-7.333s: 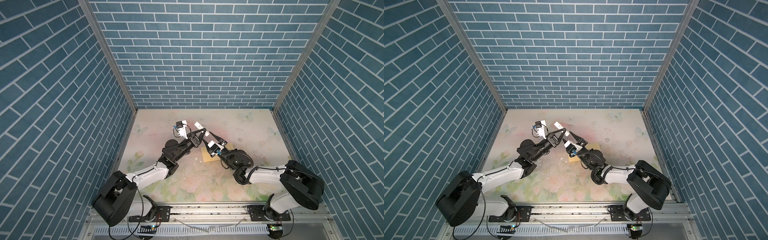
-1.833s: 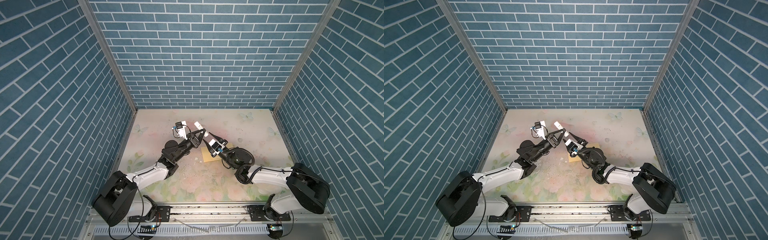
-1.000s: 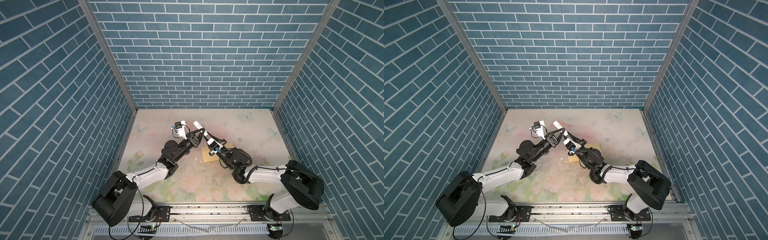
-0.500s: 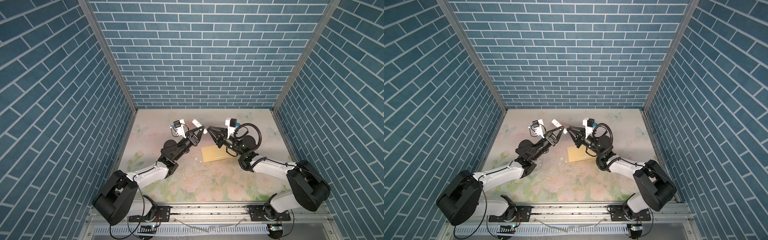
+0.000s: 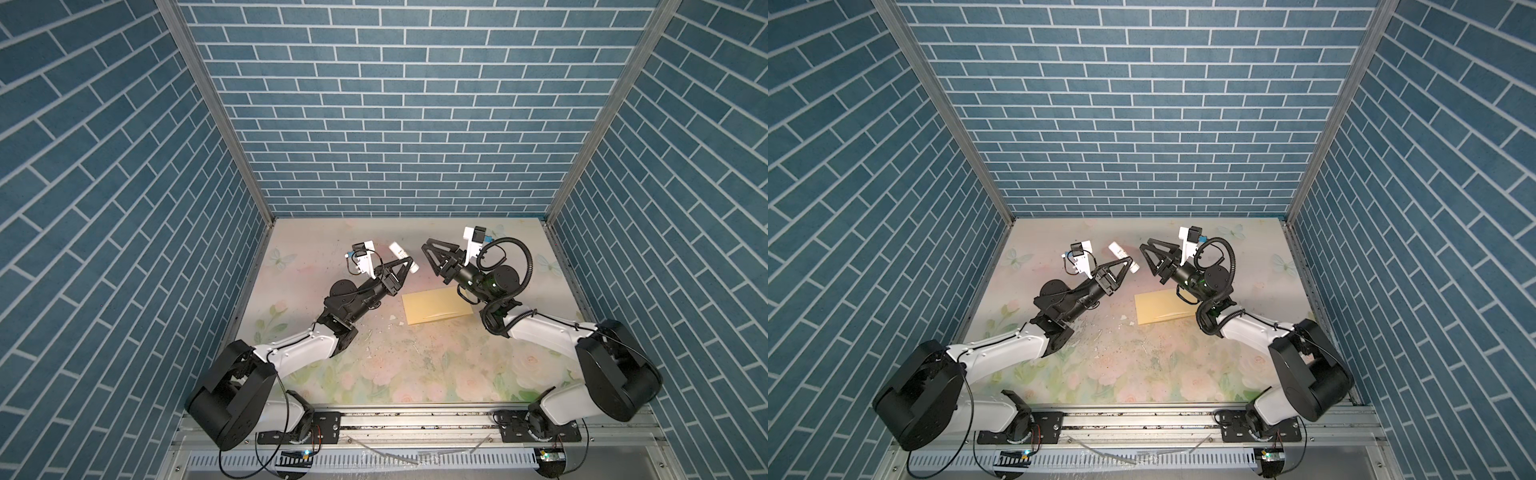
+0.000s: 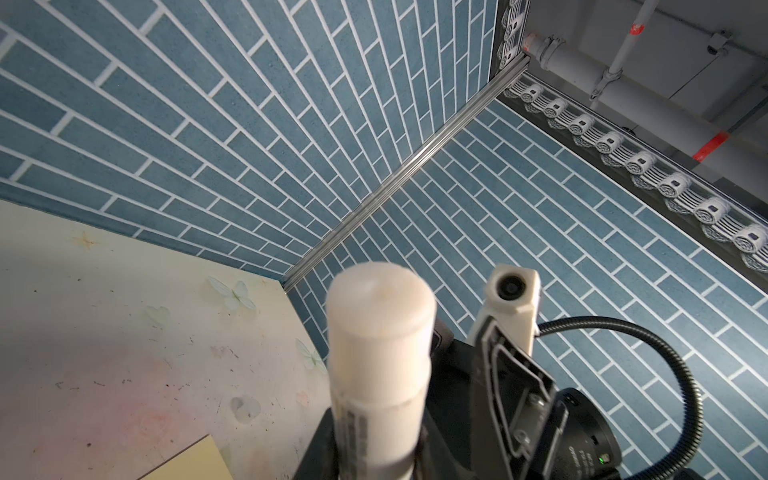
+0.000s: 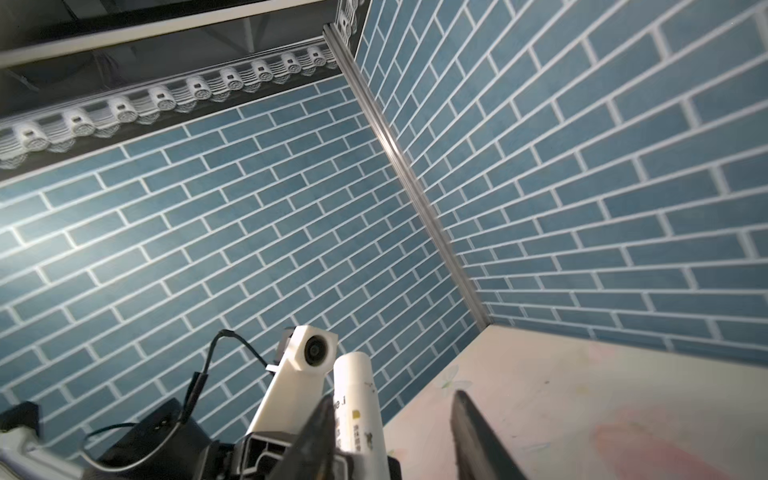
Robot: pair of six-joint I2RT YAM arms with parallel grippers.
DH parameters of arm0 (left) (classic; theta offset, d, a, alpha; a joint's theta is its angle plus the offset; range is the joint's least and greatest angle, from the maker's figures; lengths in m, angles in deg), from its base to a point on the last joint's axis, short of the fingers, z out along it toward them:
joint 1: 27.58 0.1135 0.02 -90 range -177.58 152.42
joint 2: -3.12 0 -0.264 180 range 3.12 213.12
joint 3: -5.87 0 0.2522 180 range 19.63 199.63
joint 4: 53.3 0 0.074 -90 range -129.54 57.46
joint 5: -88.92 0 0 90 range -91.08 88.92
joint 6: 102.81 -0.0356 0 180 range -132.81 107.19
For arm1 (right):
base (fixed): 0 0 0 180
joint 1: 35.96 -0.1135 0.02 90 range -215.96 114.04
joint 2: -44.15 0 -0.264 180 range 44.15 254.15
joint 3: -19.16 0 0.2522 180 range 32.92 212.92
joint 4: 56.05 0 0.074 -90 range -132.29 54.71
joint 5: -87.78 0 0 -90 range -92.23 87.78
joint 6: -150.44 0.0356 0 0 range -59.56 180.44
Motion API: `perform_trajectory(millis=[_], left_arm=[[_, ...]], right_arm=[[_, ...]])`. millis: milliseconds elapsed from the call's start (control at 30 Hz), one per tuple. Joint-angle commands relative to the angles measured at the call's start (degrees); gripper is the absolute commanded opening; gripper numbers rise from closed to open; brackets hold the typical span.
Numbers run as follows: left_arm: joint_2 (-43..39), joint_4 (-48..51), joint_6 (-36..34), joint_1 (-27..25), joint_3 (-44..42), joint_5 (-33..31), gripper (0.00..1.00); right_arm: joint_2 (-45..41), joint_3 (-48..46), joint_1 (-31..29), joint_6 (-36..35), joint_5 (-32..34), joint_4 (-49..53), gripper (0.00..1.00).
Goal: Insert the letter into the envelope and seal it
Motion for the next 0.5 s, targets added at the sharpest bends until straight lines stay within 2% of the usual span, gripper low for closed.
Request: perform_trajectory(millis=[0, 100, 167, 333, 467], left_arm=[[-0.73, -0.81, -0.69, -0.07, 0.13, 0.58, 0.0], [-0.61, -0.82, -0.43, -0.07, 0.19, 0.49, 0.0], [-0.54, -0.87, -0.38, -0.12, 0.14, 0.41, 0.0], [-0.52, -0.81, -0.28, -0.08, 0.29, 0.44, 0.0], [-0.5, -0.8, -0.17, -0.08, 0.31, 0.49, 0.0]], right_arm=[[-5.48, -3.08, -6.24, -35.28, 9.8, 8.29, 0.61], [-5.42, -5.04, -10.79, -52.64, 16.94, 8.68, 0.69], [-3.62, -7.3, -12.45, -58.24, 20.31, 2.43, 0.7], [2.73, -9.1, -15.17, -64.77, 27.49, -12.45, 0.58], [5.39, -7.11, -16.33, -66.71, 28.89, -12.72, 0.52]])
